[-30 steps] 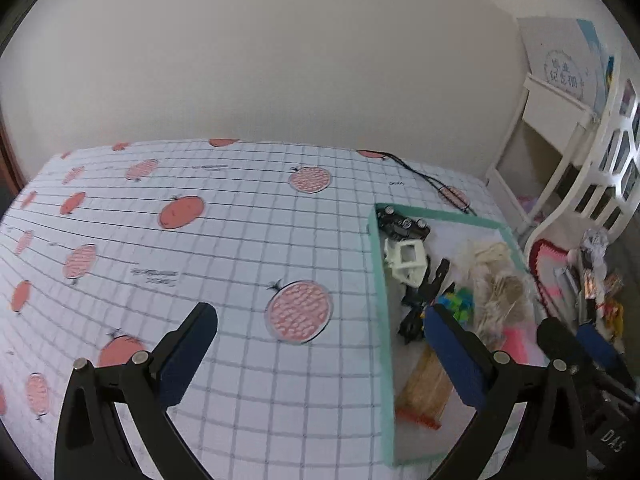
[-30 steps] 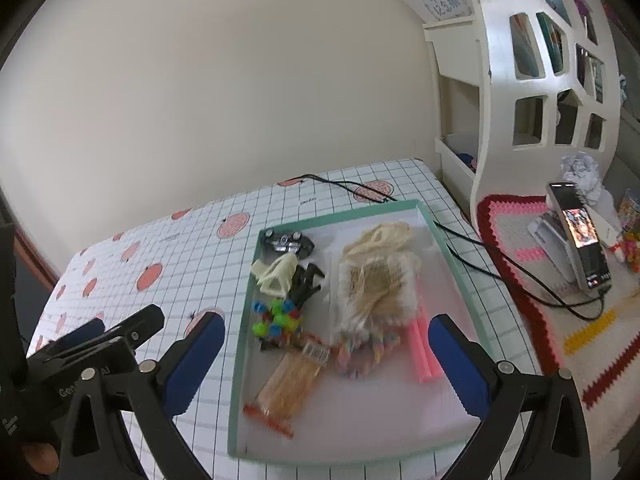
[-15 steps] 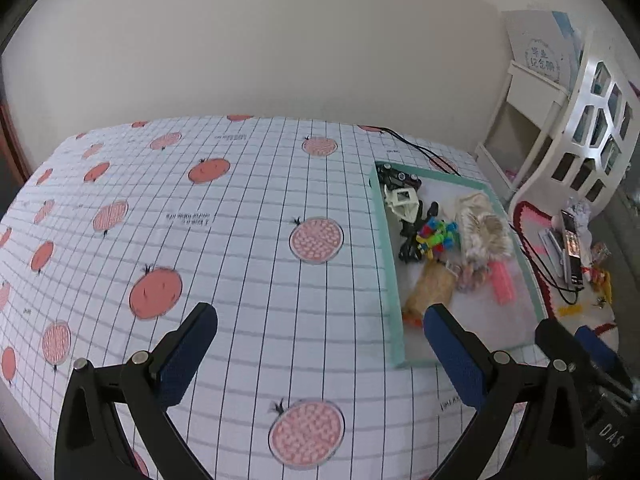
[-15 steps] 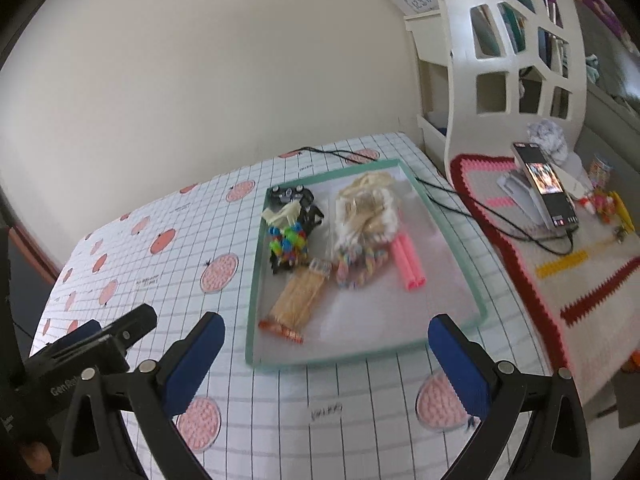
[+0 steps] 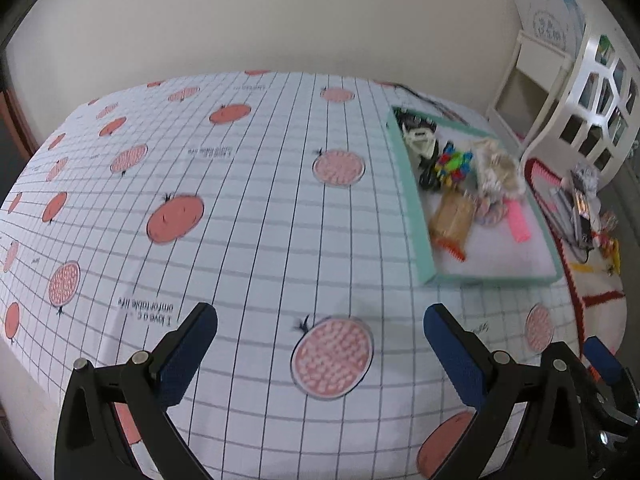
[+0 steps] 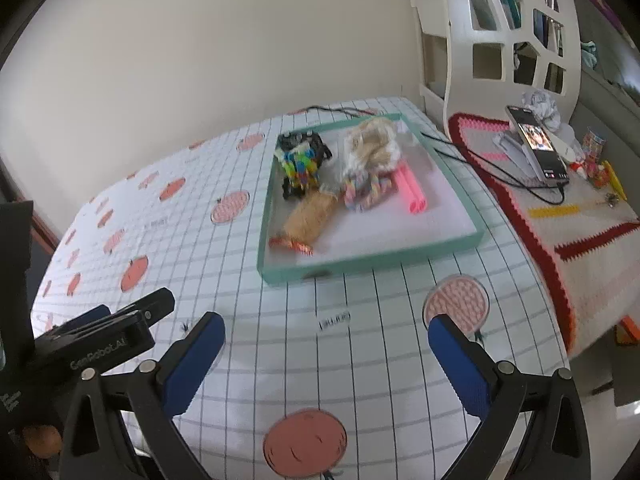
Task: Organize objects
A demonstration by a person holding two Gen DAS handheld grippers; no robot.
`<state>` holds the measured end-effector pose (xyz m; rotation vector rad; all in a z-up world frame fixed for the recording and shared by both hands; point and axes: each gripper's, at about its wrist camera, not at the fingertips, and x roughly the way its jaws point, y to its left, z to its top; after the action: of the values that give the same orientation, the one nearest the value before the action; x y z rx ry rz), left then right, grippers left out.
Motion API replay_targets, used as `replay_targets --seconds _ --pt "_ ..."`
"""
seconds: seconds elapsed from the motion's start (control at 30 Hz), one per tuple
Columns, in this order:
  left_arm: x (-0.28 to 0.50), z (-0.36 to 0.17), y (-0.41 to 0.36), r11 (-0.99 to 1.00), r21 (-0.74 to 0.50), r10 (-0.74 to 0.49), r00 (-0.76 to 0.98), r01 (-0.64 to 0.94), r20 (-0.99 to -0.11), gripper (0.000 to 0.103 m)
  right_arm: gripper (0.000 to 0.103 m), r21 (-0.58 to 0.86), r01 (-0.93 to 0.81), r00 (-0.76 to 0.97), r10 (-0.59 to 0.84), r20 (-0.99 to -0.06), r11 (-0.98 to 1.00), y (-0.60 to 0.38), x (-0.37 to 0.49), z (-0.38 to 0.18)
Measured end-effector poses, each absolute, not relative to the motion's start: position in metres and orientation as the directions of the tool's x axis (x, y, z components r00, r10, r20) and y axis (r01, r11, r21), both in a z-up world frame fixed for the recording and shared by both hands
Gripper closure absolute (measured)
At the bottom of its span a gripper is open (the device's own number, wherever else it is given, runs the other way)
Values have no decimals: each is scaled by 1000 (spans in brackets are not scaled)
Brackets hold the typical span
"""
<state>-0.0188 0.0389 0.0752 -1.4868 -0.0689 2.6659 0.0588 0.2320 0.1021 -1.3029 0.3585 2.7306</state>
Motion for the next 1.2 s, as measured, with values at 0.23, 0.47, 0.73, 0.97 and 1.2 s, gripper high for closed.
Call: replay_targets --seconds 0.23,0.47,0.73,0.97,1.2 --pt "-7 62 32 -996 -44 74 -494 -74 -866 0 0 153 -187 -612 -6 -790 -970 232 68 94" --pt "-7 44 27 -995 -22 63 -465 -93 -883 0 0 144 -203 -580 1 -814 -969 235 65 77" --pt "-15 22 21 -997 -23 49 -420 -68 -906 0 0 122 -229 -534 20 -845 -966 239 56 53" --pt "-16 5 27 -996 7 27 -391 -86 -920 0 0 74 -230 -491 50 -870 -970 238 47 34" --pt "-18 -1 26 -996 1 32 -387 -85 -922 0 0 51 -236 -479 71 -875 -970 242 45 25"
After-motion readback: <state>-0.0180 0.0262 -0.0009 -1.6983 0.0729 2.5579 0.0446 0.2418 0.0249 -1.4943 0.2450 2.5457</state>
